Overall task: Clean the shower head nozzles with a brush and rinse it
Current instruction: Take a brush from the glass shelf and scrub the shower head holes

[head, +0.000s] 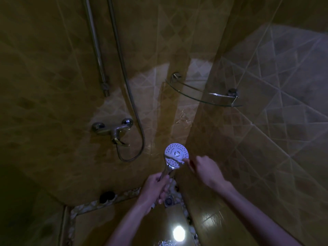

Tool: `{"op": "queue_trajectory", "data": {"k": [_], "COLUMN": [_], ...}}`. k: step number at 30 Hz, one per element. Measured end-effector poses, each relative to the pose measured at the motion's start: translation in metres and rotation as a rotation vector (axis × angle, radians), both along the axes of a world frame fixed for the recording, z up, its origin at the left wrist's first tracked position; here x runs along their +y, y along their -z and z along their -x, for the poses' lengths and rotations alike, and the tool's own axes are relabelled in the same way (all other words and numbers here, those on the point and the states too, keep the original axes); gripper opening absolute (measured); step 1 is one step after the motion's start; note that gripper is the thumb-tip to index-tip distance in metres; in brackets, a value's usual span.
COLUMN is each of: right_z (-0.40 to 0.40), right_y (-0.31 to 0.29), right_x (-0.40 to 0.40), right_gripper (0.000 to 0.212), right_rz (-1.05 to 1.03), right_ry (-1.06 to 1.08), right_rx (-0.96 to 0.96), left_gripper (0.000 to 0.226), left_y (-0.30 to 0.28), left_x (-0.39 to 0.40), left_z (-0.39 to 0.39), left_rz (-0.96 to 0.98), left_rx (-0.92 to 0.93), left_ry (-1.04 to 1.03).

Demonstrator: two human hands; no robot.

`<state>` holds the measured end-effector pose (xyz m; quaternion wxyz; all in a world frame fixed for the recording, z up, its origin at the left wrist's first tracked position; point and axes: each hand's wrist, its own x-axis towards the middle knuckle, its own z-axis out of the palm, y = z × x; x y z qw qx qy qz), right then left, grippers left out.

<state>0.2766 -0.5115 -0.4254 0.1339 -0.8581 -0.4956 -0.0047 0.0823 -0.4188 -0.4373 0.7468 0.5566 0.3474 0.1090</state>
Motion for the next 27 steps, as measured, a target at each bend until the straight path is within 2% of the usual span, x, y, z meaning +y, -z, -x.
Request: {"op": "queue_trajectory", "data": {"k": [2,3,7,11,13,18,20,24,25,27], "right_z": [-0.002,-0.007,-0.020,0.006,0.011,-0.011,-0.006,0.011,0.008,-0.006], "right_y": [-0.005,-0.010,-0.038,-0.024,-0.023,-0.048,-0.045,-0.016,-0.016,-0.025], "right_x": [0.003,0.007,0.018,0.013,0.013,0.022,0.019,0.008,0.009,0.014], "right_gripper": [0.057,0.054,0.048,0.047,0.046,0.051,0.052,0.062,0.064,0.066], "right_rz": [0.035,0.020,-0.198,0.056,0.087,-0.115,-0.074,0.080,0.071,0.006], "right_ry": [-0.037,-0.024,0.048,-0.011,-0.052,0.119,0.084,-0.047,-0.031,0.021], "right_rx": [-0.100,-0.086,0.152,-0.018,-0.061,0.237,0.173,-0.076,-0.082,0.042], "left_gripper": [0.025,0.024,0.019,0.017,0.019,0.018,0.017,0.016,0.016,0.018], "left_y": [0.000,0.000,-0.005,-0.005,-0.004,-0.004,-0.003,0.005,0.007,0.008], "left_x": [0.000,0.001,0.002,0.004,0.004,0.009,0.012,0.014,0.014,0.015], "left_z": [0.001,0.001,-0.001,0.001,0.003,0.005,0.005,0.005,0.005,0.005], "left_rz": [-0.016,-0.017,0.002,-0.010,-0.021,-0.011,-0.011,0.002,-0.002,-0.010], "left_rx": [0.008,0.012,0.006,0.000,-0.013,-0.040,-0.036,-0.034,-0.035,-0.036], "left_ry": [0.001,0.000,0.015,0.021,0.023,0.046,0.039,0.011,0.013,0.021]}}
